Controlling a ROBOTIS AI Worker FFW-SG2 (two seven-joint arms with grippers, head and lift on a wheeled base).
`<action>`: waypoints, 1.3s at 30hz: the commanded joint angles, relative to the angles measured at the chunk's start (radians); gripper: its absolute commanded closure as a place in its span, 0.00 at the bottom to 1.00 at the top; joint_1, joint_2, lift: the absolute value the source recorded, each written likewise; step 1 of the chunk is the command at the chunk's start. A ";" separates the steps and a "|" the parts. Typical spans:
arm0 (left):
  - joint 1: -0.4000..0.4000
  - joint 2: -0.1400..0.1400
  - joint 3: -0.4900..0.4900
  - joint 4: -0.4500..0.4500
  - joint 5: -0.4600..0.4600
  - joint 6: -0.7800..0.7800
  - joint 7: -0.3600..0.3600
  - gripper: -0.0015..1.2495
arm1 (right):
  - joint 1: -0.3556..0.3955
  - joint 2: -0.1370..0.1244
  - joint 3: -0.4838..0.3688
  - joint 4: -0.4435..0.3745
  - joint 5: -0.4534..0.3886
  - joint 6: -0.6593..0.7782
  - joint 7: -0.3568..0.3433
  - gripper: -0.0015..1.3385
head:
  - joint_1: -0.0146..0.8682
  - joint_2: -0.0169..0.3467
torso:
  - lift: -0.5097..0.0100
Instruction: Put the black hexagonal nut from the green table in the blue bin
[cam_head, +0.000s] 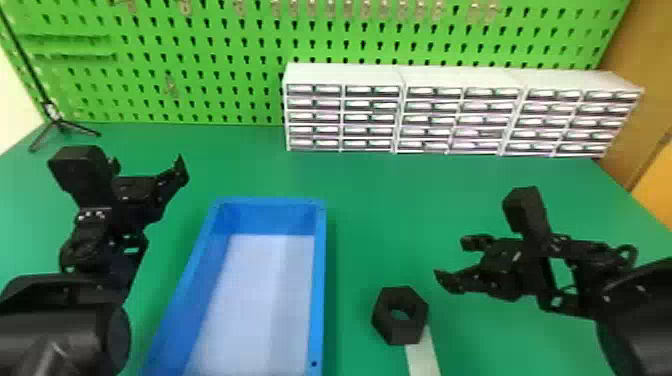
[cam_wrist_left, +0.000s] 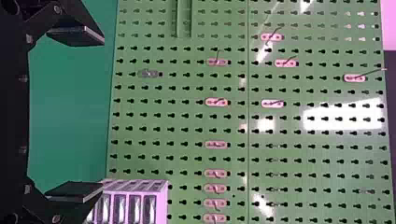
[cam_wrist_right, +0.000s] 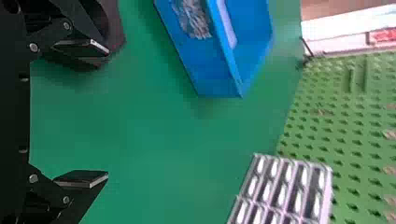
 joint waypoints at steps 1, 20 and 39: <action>0.005 0.001 0.005 -0.002 -0.006 0.000 -0.001 0.14 | -0.010 -0.069 0.051 -0.004 -0.036 0.015 0.009 0.26 | 0.79 0.12 | 0.80; 0.028 0.018 0.054 -0.025 -0.013 0.002 -0.003 0.14 | -0.082 -0.327 0.280 -0.057 -0.131 0.031 0.029 0.26 | 0.79 0.12 | 0.80; 0.043 0.055 0.079 -0.062 -0.018 0.031 -0.003 0.14 | -0.156 -0.373 0.406 -0.058 -0.199 0.027 0.027 0.26 | 0.79 0.12 | 0.80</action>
